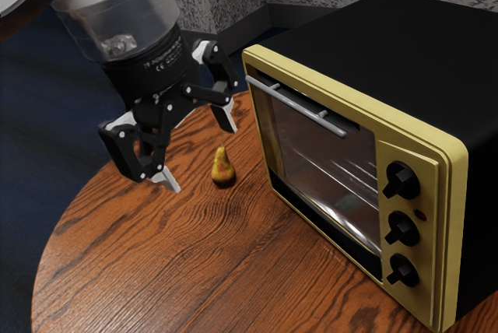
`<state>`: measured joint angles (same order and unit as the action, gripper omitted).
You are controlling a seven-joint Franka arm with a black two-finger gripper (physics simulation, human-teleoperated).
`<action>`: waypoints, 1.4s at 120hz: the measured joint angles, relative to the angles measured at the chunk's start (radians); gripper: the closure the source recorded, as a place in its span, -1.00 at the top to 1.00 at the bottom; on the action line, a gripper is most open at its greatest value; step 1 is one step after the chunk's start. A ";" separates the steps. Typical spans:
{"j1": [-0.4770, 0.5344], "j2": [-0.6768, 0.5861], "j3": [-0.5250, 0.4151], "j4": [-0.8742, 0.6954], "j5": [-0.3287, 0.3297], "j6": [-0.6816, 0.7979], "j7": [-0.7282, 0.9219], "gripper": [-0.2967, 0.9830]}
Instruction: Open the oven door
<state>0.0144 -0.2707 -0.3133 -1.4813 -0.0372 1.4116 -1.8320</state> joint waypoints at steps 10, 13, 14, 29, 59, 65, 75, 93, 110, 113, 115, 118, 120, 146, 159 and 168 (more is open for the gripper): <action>-0.006 0.003 -0.022 0.000 0.001 0.029 -0.064 0.54; -0.004 0.007 -0.025 0.004 0.002 0.037 -0.081 0.54; -0.004 0.008 -0.025 0.005 0.002 0.039 -0.087 0.54; 0.003 0.032 -0.030 0.010 0.004 0.073 -0.163 0.54; 0.010 0.091 -0.032 0.012 0.033 0.120 -0.260 0.54; 0.011 0.101 -0.032 0.012 0.037 0.130 -0.268 0.54; 0.011 0.115 -0.032 0.012 0.055 0.143 -0.269 0.54; 0.010 0.130 -0.032 0.011 0.097 0.156 -0.253 0.54; 0.009 0.145 -0.032 0.012 0.132 0.163 -0.228 0.54; 0.009 0.151 -0.032 0.013 0.136 0.164 -0.223 0.54; 0.010 0.154 -0.032 0.013 0.139 0.166 -0.219 0.54; 0.010 0.158 -0.032 0.014 0.144 0.168 -0.212 0.54; 0.011 0.159 -0.032 0.014 0.150 0.169 -0.207 0.54; 0.007 0.184 -0.044 0.014 0.204 0.198 -0.148 0.54; 0.010 0.187 -0.044 0.014 0.212 0.210 -0.124 0.54; 0.010 0.191 -0.044 0.014 0.215 0.217 -0.107 0.54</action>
<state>0.0246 -0.0802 -0.3574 -1.4669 0.1775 1.6287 -1.9390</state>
